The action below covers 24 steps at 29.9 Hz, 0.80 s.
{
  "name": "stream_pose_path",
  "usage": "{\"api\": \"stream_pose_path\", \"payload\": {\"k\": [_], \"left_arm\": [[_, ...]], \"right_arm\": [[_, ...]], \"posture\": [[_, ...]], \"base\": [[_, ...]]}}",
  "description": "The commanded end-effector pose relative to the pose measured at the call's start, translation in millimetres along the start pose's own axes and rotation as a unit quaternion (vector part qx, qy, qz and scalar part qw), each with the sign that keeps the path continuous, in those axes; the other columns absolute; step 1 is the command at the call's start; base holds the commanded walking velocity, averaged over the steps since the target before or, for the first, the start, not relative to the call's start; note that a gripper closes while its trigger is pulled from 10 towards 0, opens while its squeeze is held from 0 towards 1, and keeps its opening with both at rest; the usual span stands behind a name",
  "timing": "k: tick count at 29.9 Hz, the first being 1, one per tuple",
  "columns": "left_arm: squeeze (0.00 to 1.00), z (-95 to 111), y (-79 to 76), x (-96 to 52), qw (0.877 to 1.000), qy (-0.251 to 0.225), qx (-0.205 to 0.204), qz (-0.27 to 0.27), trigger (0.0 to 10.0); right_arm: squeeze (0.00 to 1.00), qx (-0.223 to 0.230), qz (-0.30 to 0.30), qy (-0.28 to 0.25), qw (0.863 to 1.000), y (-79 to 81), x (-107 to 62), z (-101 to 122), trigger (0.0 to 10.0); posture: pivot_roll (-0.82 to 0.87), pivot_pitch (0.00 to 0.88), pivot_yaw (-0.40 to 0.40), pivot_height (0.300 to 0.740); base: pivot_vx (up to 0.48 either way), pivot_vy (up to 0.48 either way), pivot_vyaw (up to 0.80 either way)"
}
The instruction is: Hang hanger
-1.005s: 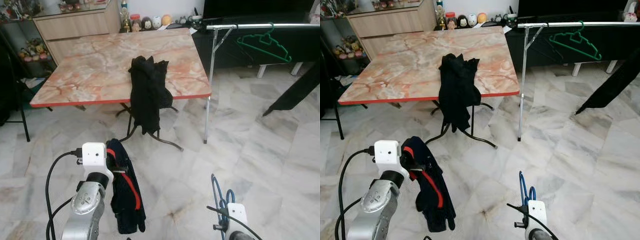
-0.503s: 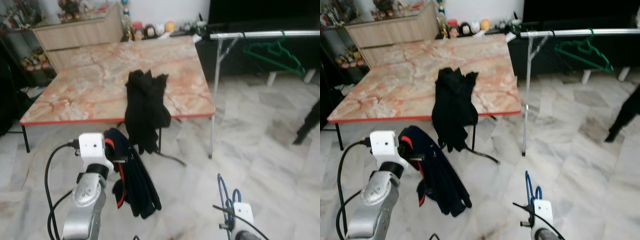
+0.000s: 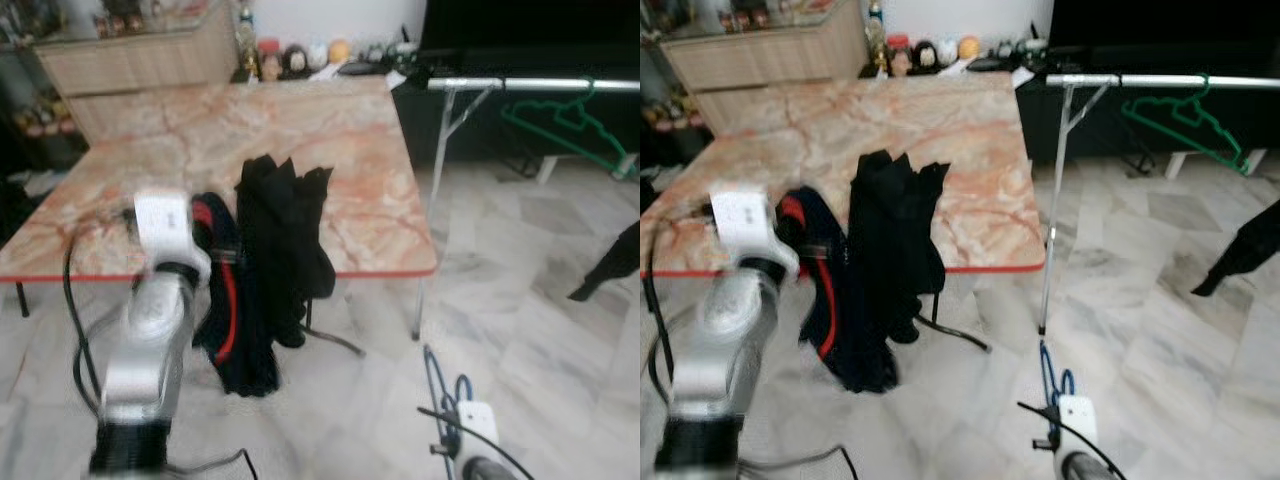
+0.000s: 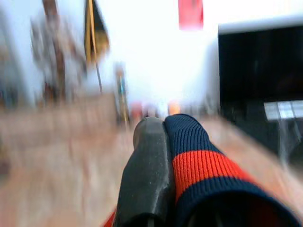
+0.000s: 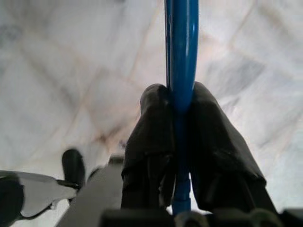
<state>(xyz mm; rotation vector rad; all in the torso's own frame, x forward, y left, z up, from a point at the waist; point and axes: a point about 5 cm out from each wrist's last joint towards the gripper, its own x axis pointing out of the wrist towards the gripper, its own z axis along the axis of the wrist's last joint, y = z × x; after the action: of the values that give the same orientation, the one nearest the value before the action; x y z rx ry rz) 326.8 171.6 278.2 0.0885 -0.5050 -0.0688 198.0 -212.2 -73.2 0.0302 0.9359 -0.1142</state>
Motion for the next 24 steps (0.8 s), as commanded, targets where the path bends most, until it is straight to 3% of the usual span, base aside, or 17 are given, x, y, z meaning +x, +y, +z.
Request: {"api": "stream_pose_path", "payload": {"k": [1,2,3,6,7,9,11,13,15,17,18,23,24], "left_arm": [[0.00,9.3,15.4,4.8,1.000,-0.017,0.014,0.017,10.0],[0.00,28.5,18.3,32.0,0.998,-0.039,0.046,0.003,10.0],[0.00,38.8,17.3,46.3,0.997,-0.051,0.052,-0.008,10.0],[0.00,62.0,6.8,77.4,0.995,-0.076,0.053,-0.031,10.0],[0.00,62.2,-6.8,88.8,0.996,-0.065,0.042,-0.049,10.0],[0.00,60.6,-11.0,91.3,0.996,-0.059,0.043,-0.054,10.0],[0.00,46.7,-25.3,92.7,0.996,-0.030,0.046,-0.077,10.0],[0.00,16.9,-46.9,82.9,0.993,0.026,0.018,-0.111,10.0],[0.00,-0.7,-56.4,74.0,0.989,0.062,0.012,-0.134,10.0],[0.00,-23.5,-67.6,57.5,0.981,0.092,0.005,-0.168,10.0],[0.00,-42.4,-74.5,39.7,0.976,0.119,-0.016,-0.180,10.0],[0.00,-63.7,-77.4,10.6,0.971,0.158,-0.039,-0.175,10.0],[0.00,-71.6,-76.1,-3.2,0.969,0.177,-0.051,-0.165,10.0]], "right_arm": [[0.00,0.001,0.015,0.000,1.000,12.2,1.1,0.1,10.0],[0.00,0.001,0.015,0.000,1.000,11.9,1.1,0.4,10.0],[0.00,0.001,0.015,0.000,1.000,11.7,1.1,0.5,10.0],[0.00,-0.001,0.016,0.001,1.000,11.4,1.1,0.4,10.0],[0.00,-0.001,0.015,0.001,1.000,10.8,1.0,0.0,10.0],[0.00,-0.001,0.015,0.001,1.000,10.6,1.0,0.0,10.0],[0.00,-0.002,0.015,0.002,1.000,10.1,0.9,-0.3,10.0],[0.00,-0.002,0.013,0.003,1.000,9.6,0.8,-0.9,10.0],[0.00,-0.002,0.013,0.003,1.000,9.4,0.7,-1.1,10.0],[0.00,-0.003,0.014,0.004,1.000,9.7,0.7,-1.5,10.0],[0.00,-0.004,0.015,0.005,1.000,10.0,0.7,-1.6,10.0],[0.00,-0.004,0.015,0.006,1.000,10.0,0.6,-2.4,10.0],[0.00,-0.003,0.015,0.006,1.000,10.0,0.6,-2.7,10.0]], "posture": [[-0.04,0.000,0.055,0.740],[-0.03,0.000,0.054,0.740],[-0.02,0.000,0.055,0.740],[-0.03,0.000,0.061,0.740],[-0.03,0.000,0.062,0.740],[-0.03,0.000,0.061,0.740],[-0.03,0.000,0.059,0.740],[-0.03,0.000,0.059,0.740],[-0.02,0.000,0.059,0.740],[-0.03,0.000,0.060,0.740],[-0.03,0.000,0.061,0.740],[-0.03,0.000,0.066,0.740],[-0.04,0.000,0.071,0.740]], "base": [[0.446,0.000,0.00],[0.450,0.000,0.00],[0.450,0.000,0.00],[0.450,0.000,0.00],[0.446,0.000,0.00],[0.446,0.000,0.00],[0.412,0.000,0.00],[0.330,0.000,0.00],[0.131,0.000,0.00],[0.000,0.000,0.00],[0.000,0.000,0.00],[0.000,0.000,0.00],[0.000,0.000,0.00]]}}
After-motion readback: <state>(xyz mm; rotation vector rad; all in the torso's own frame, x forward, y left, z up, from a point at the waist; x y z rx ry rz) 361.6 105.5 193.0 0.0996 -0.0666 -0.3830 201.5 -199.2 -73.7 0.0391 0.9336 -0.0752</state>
